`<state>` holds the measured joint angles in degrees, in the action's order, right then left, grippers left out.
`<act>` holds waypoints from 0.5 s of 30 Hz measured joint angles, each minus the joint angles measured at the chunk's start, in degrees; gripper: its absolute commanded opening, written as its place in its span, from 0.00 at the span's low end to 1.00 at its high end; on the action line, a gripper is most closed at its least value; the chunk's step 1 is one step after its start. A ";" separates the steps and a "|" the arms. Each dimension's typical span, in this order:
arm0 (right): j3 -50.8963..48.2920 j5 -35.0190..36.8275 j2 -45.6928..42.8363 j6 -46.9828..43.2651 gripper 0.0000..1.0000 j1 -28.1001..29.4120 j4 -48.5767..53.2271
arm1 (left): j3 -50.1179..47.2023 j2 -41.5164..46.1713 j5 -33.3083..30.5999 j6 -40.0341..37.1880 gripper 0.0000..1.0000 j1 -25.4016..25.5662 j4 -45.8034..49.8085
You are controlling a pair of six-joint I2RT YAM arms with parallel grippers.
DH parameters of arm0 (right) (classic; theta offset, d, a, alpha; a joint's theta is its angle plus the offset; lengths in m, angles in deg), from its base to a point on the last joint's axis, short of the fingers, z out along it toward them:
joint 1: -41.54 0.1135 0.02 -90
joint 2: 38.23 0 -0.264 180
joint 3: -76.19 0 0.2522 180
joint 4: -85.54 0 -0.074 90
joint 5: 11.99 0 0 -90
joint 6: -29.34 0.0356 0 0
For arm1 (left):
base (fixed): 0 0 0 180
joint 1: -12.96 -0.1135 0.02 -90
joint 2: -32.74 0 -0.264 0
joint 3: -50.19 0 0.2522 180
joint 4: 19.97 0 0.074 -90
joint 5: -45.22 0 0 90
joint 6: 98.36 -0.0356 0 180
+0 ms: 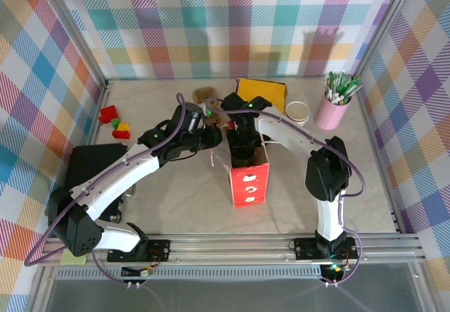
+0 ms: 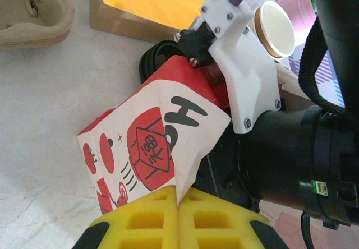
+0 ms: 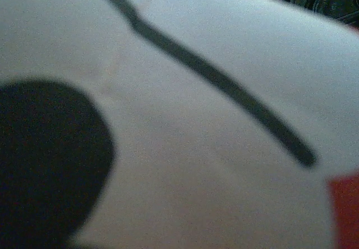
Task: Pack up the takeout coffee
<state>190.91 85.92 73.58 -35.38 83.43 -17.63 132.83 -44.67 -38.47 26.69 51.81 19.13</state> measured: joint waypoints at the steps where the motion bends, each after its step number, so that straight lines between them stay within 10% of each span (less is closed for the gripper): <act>1: -0.09 0.00 0.00 0.00 0.60 0.00 -0.11 | -0.20 0.02 -0.07 0.00 0.03 0.07 -0.17; 15: -4.48 0.22 -2.10 0.57 0.60 0.02 -4.31 | -1.62 0.70 -1.29 0.00 0.02 0.72 -1.62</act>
<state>186.43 86.13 71.48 -34.81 83.45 -21.94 131.22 -43.97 -39.76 26.69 52.53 17.52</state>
